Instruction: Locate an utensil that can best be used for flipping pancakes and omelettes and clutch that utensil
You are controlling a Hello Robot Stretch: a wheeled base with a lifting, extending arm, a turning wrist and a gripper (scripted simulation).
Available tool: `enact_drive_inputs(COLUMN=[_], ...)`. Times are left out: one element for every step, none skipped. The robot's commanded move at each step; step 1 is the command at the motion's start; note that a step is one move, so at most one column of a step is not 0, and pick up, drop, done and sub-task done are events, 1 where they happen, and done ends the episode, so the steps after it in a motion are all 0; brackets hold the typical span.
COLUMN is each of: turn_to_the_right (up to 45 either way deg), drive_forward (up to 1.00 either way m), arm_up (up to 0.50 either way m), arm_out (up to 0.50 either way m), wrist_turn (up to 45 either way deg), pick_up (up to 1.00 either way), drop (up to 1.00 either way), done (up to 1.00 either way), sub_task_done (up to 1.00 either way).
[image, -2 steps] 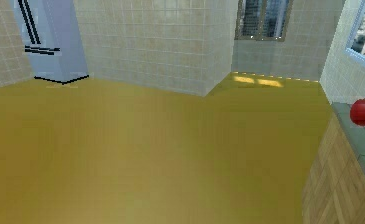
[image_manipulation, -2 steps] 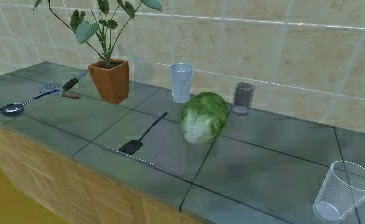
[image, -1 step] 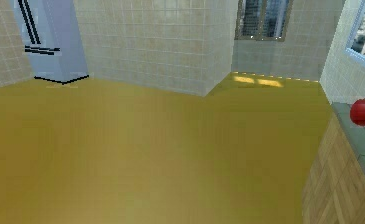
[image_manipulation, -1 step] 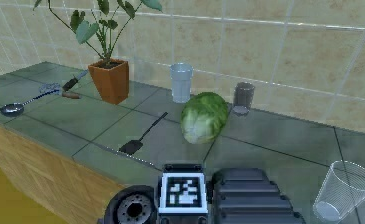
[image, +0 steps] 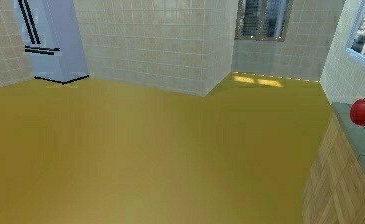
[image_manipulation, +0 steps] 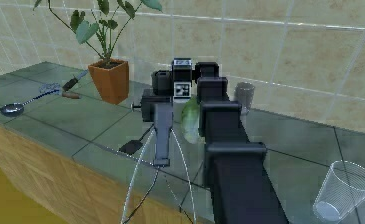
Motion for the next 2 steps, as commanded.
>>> enact_drive_inputs(turn_to_the_right=[0.0,0.0], drive_forward=[0.0,0.0], arm_up=[0.0,0.0], arm_out=[0.0,0.0], wrist_turn=[45.0,45.0], pick_up=[0.0,0.0], drop=[0.0,0.0], done=[0.0,0.0], sub_task_done=[0.0,0.0])
